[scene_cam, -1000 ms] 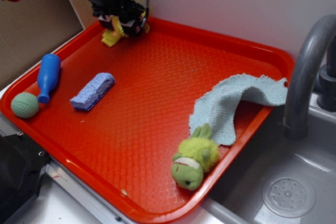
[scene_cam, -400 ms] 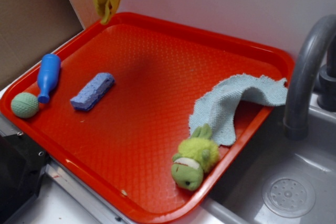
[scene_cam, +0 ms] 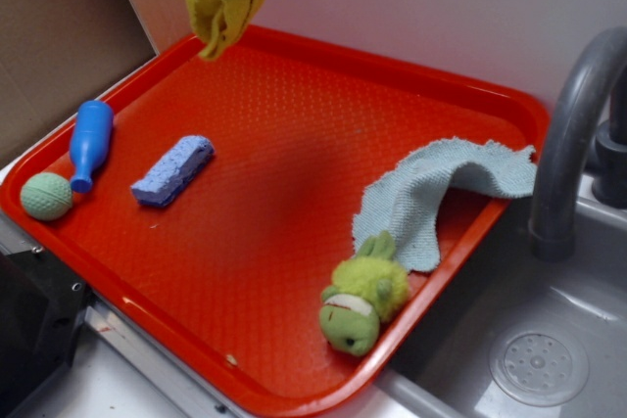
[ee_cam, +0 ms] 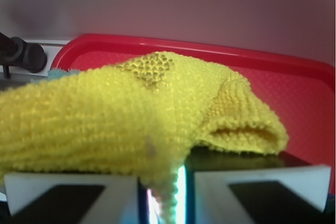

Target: Grab the yellow cloth.

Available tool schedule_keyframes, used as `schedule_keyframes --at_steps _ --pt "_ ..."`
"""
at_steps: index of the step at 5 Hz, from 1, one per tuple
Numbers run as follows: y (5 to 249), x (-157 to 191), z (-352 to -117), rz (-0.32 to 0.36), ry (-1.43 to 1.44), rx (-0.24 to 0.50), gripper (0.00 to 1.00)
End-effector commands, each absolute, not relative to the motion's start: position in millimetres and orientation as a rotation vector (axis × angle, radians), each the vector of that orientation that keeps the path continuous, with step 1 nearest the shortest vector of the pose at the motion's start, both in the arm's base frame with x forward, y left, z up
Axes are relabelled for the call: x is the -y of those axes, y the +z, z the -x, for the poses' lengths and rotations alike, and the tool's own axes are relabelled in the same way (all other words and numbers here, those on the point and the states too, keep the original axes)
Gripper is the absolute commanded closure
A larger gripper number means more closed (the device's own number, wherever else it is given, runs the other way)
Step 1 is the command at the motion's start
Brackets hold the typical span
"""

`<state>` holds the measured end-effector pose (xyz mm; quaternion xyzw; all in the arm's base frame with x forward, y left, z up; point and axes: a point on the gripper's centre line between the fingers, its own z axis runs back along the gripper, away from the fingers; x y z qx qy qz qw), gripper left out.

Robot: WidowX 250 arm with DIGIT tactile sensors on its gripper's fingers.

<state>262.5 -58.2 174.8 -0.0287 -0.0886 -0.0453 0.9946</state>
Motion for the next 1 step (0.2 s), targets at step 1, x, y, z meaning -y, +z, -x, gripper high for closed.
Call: schedule_keyframes --at_steps 1 --pt "165.4 45.4 -249.1 0.068 -0.053 0.199 1.0"
